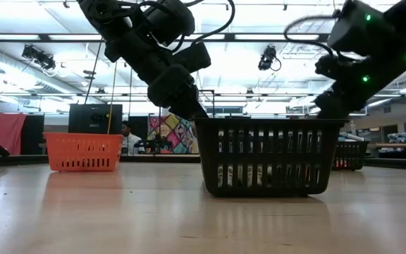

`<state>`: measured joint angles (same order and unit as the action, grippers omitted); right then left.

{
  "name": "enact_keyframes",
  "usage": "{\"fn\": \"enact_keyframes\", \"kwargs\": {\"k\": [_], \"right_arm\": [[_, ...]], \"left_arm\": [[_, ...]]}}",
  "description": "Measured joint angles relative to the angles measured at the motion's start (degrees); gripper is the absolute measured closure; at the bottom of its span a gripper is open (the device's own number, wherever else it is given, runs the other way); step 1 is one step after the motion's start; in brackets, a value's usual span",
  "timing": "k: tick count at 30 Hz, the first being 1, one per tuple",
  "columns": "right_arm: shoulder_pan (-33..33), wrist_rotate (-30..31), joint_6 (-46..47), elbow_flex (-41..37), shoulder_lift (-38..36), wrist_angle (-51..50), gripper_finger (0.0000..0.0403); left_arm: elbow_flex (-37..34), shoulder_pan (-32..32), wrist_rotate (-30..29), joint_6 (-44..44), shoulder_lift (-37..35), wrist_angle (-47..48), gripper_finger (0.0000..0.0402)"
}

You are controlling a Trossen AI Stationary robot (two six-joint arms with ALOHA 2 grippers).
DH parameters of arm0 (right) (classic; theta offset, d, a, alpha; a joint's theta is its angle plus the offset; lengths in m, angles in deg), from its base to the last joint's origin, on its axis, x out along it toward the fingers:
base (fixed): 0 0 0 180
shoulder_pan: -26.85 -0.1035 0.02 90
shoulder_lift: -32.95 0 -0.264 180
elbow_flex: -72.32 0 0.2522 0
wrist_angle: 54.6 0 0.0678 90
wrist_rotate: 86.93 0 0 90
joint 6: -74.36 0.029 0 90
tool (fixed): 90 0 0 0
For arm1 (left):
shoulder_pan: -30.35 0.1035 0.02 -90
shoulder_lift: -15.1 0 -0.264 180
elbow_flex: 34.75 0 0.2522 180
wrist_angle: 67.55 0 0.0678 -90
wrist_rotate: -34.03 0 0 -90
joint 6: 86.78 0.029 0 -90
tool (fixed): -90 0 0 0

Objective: Sort Halloween decoration
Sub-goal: Put the orange pumpkin toy into the top black bin

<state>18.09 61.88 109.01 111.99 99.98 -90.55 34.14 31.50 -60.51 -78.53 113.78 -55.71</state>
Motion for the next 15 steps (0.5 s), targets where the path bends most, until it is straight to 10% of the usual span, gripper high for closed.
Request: {"fn": "enact_keyframes", "kwargs": {"k": [15], "right_arm": [[4.36,-12.42,4.2,0.0,-0.49,-4.46,0.0215]], "left_arm": [[0.02,0.02,-0.96,-0.02,0.0,-0.02,0.0386]]}}
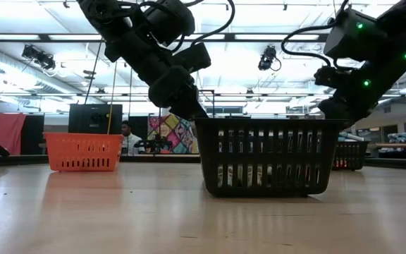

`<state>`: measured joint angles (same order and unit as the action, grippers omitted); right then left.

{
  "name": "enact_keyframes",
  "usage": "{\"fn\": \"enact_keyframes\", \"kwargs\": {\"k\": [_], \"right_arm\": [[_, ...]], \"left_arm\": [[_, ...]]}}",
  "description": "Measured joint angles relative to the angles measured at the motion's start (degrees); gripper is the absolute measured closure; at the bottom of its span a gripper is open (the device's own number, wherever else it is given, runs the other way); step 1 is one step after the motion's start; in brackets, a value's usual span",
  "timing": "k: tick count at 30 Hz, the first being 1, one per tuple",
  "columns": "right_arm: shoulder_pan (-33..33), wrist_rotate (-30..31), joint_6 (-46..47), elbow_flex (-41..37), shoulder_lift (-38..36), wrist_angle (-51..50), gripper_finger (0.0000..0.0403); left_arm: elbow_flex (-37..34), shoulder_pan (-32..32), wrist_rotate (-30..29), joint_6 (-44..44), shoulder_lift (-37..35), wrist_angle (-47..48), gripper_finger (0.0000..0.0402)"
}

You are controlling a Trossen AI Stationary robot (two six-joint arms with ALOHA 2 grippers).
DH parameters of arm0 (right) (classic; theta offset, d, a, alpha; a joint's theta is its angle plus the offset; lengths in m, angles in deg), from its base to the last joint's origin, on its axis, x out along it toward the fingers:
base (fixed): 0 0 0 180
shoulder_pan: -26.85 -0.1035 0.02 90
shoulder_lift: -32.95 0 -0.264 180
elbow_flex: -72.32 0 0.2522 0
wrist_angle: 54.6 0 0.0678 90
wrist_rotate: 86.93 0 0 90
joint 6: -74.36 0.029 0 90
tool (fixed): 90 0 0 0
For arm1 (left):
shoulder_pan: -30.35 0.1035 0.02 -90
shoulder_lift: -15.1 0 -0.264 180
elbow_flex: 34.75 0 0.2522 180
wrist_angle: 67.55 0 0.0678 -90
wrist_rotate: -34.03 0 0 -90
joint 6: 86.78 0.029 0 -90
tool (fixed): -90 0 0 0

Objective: Sort Halloween decoration
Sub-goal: Put the orange pumpkin toy into the top black bin

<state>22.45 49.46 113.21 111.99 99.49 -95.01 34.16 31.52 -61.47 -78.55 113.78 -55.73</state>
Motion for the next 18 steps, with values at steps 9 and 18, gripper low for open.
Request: {"fn": "enact_keyframes", "kwargs": {"k": [9,18], "right_arm": [[-6.23,-2.51,-16.58,1.49,-2.1,13.78,0.02],[-8.13,-21.44,-25.16,-0.61,4.61,24.95,0.0194]], "left_arm": [[0.0,0.0,-0.04,0.35,0.0,0.0,0.0386],[0.0,0.0,-0.09,0.23,0.0,0.0,0.0386]]}}
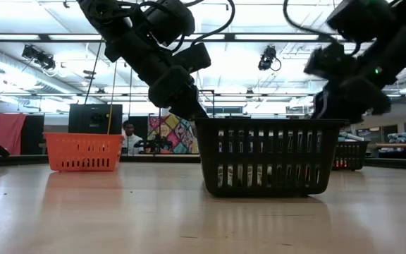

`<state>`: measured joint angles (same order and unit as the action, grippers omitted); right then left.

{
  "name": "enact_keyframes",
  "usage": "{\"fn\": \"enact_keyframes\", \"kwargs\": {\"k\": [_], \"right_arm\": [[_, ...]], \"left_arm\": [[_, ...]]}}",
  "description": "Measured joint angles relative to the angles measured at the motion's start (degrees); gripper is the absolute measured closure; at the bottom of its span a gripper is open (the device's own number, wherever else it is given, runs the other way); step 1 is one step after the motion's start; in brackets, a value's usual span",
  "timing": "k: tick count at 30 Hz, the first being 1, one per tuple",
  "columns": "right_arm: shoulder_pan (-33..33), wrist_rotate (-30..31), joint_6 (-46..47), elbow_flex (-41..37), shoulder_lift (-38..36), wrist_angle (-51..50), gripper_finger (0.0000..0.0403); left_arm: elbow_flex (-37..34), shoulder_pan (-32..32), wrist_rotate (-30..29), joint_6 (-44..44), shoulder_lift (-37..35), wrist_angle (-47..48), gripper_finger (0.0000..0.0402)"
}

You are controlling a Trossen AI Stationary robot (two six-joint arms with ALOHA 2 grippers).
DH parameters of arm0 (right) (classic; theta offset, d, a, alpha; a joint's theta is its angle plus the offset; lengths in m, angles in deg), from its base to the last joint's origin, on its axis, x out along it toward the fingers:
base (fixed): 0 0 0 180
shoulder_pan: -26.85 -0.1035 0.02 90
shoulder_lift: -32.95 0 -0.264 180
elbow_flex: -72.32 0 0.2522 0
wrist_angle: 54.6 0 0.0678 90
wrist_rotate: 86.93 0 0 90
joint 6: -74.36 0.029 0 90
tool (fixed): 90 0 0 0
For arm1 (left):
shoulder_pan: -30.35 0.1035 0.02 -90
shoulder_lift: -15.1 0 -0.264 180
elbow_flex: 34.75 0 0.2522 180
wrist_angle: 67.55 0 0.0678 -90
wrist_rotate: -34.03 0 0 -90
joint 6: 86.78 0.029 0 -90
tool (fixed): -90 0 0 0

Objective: Sort Halloween decoration
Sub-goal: Put the orange pumpkin toy into the top black bin

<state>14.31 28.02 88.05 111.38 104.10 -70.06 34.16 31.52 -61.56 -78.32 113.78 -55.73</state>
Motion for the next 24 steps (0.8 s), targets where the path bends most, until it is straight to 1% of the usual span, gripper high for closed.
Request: {"fn": "enact_keyframes", "kwargs": {"k": [8,12,14,18,24], "right_arm": [[0.94,-4.12,-0.22,-0.03,9.18,6.71,0.0169],[2.18,-6.18,-0.47,-0.02,12.23,7.11,0.0163],[2.51,-6.25,-1.11,-0.02,13.23,7.3,0.0164],[2.51,-5.82,-2.71,0.04,13.92,7.99,0.0182],[2.62,-4.94,-4.25,0.0,13.78,8.01,0.0239]], "left_arm": [[0.0,0.0,0.0,0.04,0.0,0.02,0.0386],[0.0,0.0,-0.02,0.09,0.0,0.02,0.0386],[0.0,0.0,-0.02,0.12,0.0,0.0,0.0386],[0.0,0.0,-0.02,0.14,0.0,0.02,0.0386],[0.0,0.0,-0.02,0.16,0.0,0.02,0.0386]]}}
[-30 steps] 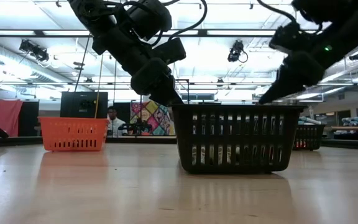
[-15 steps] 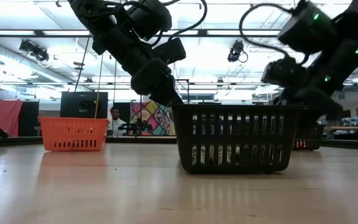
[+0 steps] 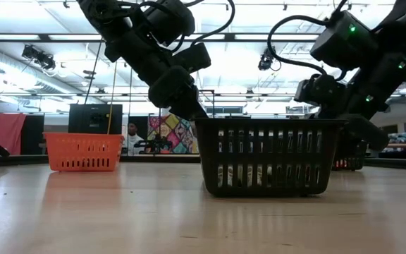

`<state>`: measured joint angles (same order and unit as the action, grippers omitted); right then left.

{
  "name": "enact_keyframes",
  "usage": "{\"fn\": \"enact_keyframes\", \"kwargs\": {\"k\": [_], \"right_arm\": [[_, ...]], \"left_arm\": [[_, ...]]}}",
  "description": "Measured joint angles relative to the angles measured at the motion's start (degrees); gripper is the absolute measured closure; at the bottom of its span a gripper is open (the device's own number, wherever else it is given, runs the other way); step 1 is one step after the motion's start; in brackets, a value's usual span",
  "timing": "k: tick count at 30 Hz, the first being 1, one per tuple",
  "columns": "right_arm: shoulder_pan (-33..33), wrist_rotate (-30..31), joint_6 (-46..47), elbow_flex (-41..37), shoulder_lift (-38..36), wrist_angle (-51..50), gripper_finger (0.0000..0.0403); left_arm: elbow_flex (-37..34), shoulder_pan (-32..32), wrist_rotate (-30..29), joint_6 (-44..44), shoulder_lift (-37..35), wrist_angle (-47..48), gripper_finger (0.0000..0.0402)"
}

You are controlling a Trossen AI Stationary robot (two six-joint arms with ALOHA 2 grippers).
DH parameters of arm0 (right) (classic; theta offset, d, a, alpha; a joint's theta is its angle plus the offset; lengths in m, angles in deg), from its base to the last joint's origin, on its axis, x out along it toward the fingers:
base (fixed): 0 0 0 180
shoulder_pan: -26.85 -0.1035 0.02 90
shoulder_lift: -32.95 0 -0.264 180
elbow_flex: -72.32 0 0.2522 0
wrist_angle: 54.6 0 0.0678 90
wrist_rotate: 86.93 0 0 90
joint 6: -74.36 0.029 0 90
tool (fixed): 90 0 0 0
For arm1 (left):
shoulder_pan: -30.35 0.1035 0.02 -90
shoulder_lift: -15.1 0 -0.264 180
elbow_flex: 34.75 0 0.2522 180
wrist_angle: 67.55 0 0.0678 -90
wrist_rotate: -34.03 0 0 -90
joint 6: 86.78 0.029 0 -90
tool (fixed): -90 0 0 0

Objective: Sort Halloween decoration
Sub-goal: Put the orange pumpkin toy into the top black bin

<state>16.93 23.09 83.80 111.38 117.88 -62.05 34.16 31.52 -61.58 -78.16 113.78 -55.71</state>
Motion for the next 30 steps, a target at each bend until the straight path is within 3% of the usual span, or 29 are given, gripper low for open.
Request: {"fn": "enact_keyframes", "kwargs": {"k": [8,14,21,26,30], "right_arm": [[0.0,0.19,-0.61,0.02,-0.07,0.06,0.0308],[-0.04,1.9,-1.81,1.57,-0.75,-0.91,0.0311],[-0.54,10.09,-0.28,4.0,-3.55,-8.61,0.0329],[-0.54,3.07,1.28,4.06,-4.52,-8.55,0.0326],[-0.54,-0.17,2.87,4.06,-4.52,-8.69,0.0299]], "left_arm": [[0.0,0.0,0.0,0.03,0.0,0.02,0.0386],[0.0,0.0,0.0,0.07,0.0,0.01,0.0386],[0.0,0.0,0.0,0.07,0.0,0.26,0.0386],[0.0,0.0,0.0,0.04,0.0,0.35,0.0386],[0.0,0.0,0.0,-0.02,0.0,0.42,0.0386]]}}
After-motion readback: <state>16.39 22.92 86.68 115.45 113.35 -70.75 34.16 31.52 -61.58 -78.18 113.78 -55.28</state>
